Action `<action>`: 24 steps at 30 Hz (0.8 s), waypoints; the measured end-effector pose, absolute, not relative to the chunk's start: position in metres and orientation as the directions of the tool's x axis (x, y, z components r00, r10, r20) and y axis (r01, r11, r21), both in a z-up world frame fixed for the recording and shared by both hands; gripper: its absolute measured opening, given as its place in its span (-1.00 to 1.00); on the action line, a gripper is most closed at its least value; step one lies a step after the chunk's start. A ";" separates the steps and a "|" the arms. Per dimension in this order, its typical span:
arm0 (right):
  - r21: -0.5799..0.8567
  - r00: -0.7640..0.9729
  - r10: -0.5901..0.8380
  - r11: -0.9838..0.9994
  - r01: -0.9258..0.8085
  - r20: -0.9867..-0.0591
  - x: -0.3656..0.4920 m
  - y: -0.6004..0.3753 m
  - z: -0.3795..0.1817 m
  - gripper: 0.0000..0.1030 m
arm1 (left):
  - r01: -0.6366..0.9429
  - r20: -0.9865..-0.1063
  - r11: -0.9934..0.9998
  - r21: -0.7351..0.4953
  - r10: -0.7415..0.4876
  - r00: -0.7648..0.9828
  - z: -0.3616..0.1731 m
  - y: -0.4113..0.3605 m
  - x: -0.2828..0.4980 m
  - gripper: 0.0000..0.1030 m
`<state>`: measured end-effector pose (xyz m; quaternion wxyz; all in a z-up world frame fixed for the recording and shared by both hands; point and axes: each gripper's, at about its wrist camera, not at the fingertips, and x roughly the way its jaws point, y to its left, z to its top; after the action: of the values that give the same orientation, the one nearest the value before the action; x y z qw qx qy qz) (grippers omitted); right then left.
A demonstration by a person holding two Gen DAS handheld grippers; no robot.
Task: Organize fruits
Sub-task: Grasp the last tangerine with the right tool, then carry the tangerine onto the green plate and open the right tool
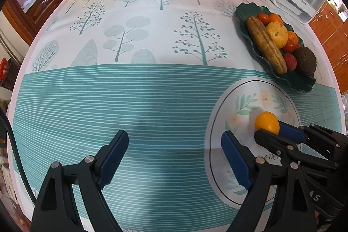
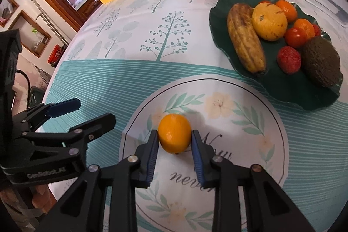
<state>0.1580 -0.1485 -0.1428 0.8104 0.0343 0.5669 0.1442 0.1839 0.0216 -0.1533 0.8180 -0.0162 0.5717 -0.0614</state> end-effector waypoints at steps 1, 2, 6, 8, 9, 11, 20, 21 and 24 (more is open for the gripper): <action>0.222 0.321 0.275 0.956 -0.192 -0.906 0.156 -0.151 -0.140 -0.42 | 0.089 -0.932 0.991 -0.096 -0.121 0.341 -0.151 0.019 0.183 0.68; 0.224 0.326 0.276 0.956 -0.189 -0.904 0.154 -0.153 -0.137 -0.42 | 0.094 -0.931 0.991 -0.096 -0.123 0.343 -0.150 0.017 0.183 0.68; 0.223 0.351 0.271 0.960 -0.171 -0.897 0.145 -0.165 -0.124 -0.42 | 0.122 -0.927 0.987 -0.101 -0.138 0.350 -0.142 0.005 0.180 0.67; 0.225 0.363 0.269 0.961 -0.158 -0.892 0.140 -0.172 -0.118 -0.42 | 0.137 -0.925 0.984 -0.110 -0.152 0.350 -0.138 -0.002 0.179 0.67; 0.227 0.370 0.268 0.962 -0.151 -0.889 0.138 -0.177 -0.114 -0.42 | 0.146 -0.923 0.983 -0.113 -0.159 0.350 -0.135 -0.005 0.179 0.68; 0.229 0.387 0.264 0.964 -0.136 -0.883 0.133 -0.187 -0.104 -0.42 | 0.167 -0.918 0.979 -0.119 -0.172 0.357 -0.126 -0.014 0.179 0.68; 0.142 0.461 0.163 0.987 -0.080 -0.873 0.135 -0.228 -0.039 -0.42 | 0.242 -0.884 0.963 -0.118 -0.213 0.416 -0.070 -0.046 0.191 0.68; 0.136 0.473 0.156 0.988 -0.076 -0.867 0.137 -0.232 -0.028 -0.42 | 0.246 -0.877 0.962 -0.121 -0.220 0.427 -0.059 -0.048 0.195 0.68; 0.133 0.510 0.153 0.988 -0.075 -0.846 0.147 -0.244 0.004 -0.42 | 0.252 -0.860 0.961 -0.117 -0.225 0.459 -0.034 -0.051 0.206 0.68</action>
<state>0.1475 -0.2436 0.0039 0.8681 0.0396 0.4905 0.0657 0.2058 -0.0513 -0.0342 0.8539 0.0134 0.5011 -0.1398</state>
